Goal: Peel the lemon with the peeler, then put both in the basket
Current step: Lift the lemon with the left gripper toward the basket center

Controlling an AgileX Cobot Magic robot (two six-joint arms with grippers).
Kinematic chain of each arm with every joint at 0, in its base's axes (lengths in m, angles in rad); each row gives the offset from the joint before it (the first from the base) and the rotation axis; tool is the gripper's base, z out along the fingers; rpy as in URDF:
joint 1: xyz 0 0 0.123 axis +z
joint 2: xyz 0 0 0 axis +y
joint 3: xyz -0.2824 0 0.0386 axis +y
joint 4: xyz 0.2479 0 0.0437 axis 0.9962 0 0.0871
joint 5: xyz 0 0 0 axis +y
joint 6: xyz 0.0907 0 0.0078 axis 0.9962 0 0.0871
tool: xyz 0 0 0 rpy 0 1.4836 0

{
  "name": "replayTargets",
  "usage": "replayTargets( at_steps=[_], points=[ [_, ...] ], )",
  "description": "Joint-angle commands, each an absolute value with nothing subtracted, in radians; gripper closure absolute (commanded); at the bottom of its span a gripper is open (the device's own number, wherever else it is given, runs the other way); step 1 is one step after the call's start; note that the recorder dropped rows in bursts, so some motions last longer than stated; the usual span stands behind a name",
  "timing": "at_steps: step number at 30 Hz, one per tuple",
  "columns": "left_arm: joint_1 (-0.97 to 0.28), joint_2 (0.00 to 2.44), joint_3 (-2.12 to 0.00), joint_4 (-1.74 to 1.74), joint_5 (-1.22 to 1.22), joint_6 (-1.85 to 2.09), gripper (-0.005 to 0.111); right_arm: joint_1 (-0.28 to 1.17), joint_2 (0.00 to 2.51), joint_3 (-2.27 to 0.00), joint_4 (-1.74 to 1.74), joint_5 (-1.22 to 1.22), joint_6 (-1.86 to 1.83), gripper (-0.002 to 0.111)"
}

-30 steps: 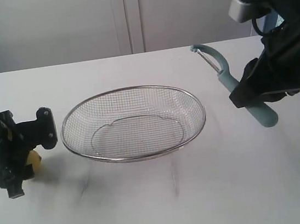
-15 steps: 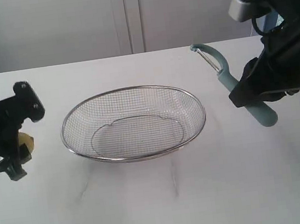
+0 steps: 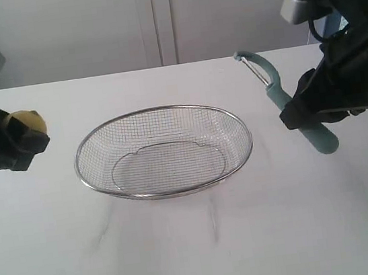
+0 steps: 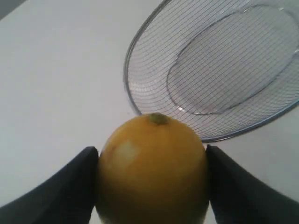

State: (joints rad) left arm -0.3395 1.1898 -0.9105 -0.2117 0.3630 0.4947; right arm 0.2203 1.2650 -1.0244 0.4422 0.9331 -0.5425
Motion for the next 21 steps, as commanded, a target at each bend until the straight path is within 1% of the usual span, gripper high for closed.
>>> replayTargets(
  at_steps=[1,5,10,15,18,21],
  points=[
    [-0.395,1.126,-0.909,-0.415,0.395,0.703,0.107,0.210,1.258,-1.023,0.451,0.919,-0.524,0.108],
    [-0.441,1.119,-0.907,-0.529,0.416,0.904,0.107,0.210,1.260,-1.023,0.461,0.917,-0.509,0.108],
    [-0.487,1.118,-0.903,-0.770,0.419,1.206,0.107,0.210,1.281,-0.999,0.567,0.912,-0.526,0.108],
    [-0.490,1.118,-0.882,-1.019,0.443,1.479,0.107,0.210,1.319,-0.976,0.635,0.910,-0.549,0.108],
    [-0.490,1.118,-0.877,-1.129,0.471,1.577,0.107,0.210,1.339,-0.976,0.665,0.910,-0.566,0.108],
    [-0.490,1.118,-0.877,-1.220,0.511,1.652,0.107,0.210,1.362,-0.976,0.776,0.938,-0.661,0.108]
  ],
)
